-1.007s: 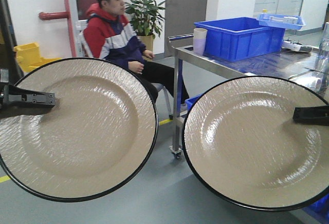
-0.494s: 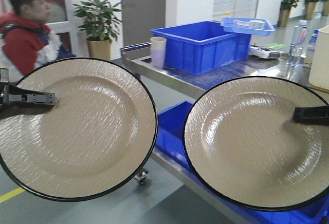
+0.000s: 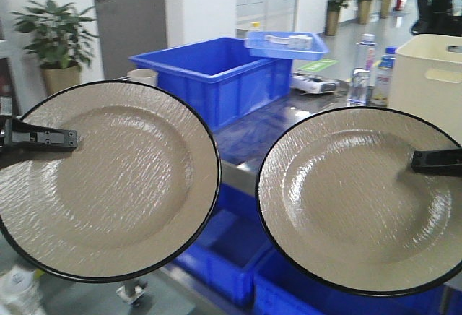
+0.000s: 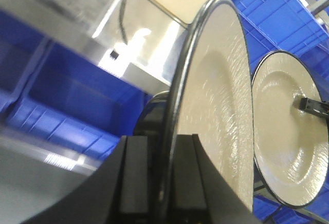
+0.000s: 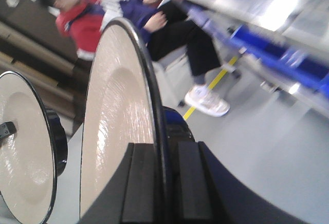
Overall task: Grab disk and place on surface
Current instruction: 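Hold both plates upright while the base drives to the steel table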
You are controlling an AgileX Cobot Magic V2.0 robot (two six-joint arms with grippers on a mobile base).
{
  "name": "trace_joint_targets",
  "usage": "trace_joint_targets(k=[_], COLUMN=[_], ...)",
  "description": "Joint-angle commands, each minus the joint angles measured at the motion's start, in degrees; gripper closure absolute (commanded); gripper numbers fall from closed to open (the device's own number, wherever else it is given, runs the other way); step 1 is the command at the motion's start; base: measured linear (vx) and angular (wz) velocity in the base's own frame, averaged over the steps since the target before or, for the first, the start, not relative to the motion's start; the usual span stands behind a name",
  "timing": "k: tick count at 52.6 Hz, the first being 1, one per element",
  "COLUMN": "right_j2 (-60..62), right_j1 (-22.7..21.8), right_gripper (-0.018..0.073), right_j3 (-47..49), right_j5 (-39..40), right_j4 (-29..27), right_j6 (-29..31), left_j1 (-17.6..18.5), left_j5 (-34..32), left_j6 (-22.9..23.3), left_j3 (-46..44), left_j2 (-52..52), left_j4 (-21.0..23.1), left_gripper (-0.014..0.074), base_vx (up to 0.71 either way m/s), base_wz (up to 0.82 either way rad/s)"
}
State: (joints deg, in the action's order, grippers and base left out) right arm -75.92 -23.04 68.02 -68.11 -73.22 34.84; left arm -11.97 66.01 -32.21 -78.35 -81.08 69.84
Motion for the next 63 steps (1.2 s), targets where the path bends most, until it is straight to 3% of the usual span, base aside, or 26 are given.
trace_joint_targets(k=[1,43,63], right_j2=[1.9,1.9,1.9], right_j1=[-0.1,-0.1,-0.1], right_gripper=[0.0568,0.0568,0.0568], right_j3=[1.8,1.8,1.8], right_j5=[0.4,0.3,0.3], right_j4=[-8.2,-8.2,-8.2], right_j6=[-0.2,-0.2,-0.2], left_j1=[-0.1,-0.1,-0.1], left_j5=[-1.1,-1.5,-1.7], left_j6=[0.8,0.8,0.8], left_j3=[-2.0,-2.0,-2.0], left_j2=[2.1,2.0,2.0], left_j4=[8.2,8.2,8.2], left_gripper=[0.0604,0.0604,0.0604], base_vx=[0.43,0.32,0.13], base_wz=[-0.44,-0.61,-0.33])
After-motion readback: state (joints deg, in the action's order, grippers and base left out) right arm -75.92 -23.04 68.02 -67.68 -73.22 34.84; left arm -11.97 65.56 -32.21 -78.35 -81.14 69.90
